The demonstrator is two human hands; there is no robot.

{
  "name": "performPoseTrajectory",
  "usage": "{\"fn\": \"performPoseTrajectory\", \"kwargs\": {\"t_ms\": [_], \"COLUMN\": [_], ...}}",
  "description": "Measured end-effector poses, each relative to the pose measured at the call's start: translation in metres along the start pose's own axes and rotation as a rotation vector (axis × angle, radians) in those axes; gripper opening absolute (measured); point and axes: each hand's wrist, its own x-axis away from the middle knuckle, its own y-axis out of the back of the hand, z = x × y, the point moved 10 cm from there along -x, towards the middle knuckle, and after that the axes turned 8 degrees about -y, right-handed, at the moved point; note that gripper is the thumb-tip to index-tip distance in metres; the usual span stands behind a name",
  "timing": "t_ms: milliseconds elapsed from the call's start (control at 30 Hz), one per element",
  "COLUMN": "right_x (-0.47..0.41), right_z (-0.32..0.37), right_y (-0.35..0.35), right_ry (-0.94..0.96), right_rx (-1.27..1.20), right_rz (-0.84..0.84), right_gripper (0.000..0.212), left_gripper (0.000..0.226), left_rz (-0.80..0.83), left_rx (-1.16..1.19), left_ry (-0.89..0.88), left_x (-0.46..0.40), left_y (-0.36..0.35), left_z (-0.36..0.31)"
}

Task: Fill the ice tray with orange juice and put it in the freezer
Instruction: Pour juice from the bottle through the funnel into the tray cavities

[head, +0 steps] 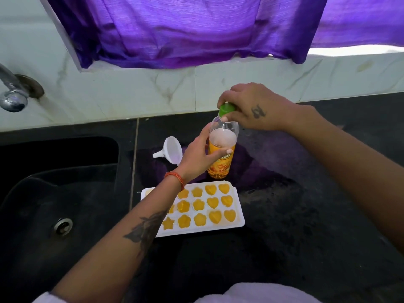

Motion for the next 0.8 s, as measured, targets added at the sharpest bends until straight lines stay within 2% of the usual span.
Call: {"fn": "performPoseTrajectory", "kwargs": {"t_ms": [133,267,433,500,633,700,800], "right_x": [-0.004,-0.001,0.004,0.002,0.001,0.008,0.022], "right_z": [-0.007,-0.002,0.005,0.000,-0.006,-0.004,-0.003], "right_y": [0.002,0.000,-0.001,0.002,-0.002,-0.001,0.001], "right_ry": [-0.023,-0.012,-0.008,-0.029,0.015,-0.020,-0.219], "right_rx": [-0.026,-0.017,0.071,0.012,-0.044,-0.048,-0.025], "right_rz": [0.043,-0.013,-0.119,-0.089,0.042,-0.049,-0.244], "right_gripper": [0.037,0.037,0.051,0.051,0.039,0.039,0.042], "left_gripper": [0.081,0.076,0.071,0.071,0.071,0.069,0.067], "left_rz": [-0.012,0.032,0.041,0.054,0.041,0.013,-0.018], "left_rx": [-0.197,0.026,0.044,0.033,0.020,0.024,0.005], "left_ry": [0.004,0.033,0.088,0.093,0.099,0.099,0.090], "left_x": [-0.003,0.000,0.006,0.007,0.008,0.009,0.009], "left_y": [0.006,-0.002,-0.002,-0.002,-0.003,-0.004,-0.003], "left_z": [0.000,-0.002,0.000,-0.002,-0.004,-0.005,-0.006]}}
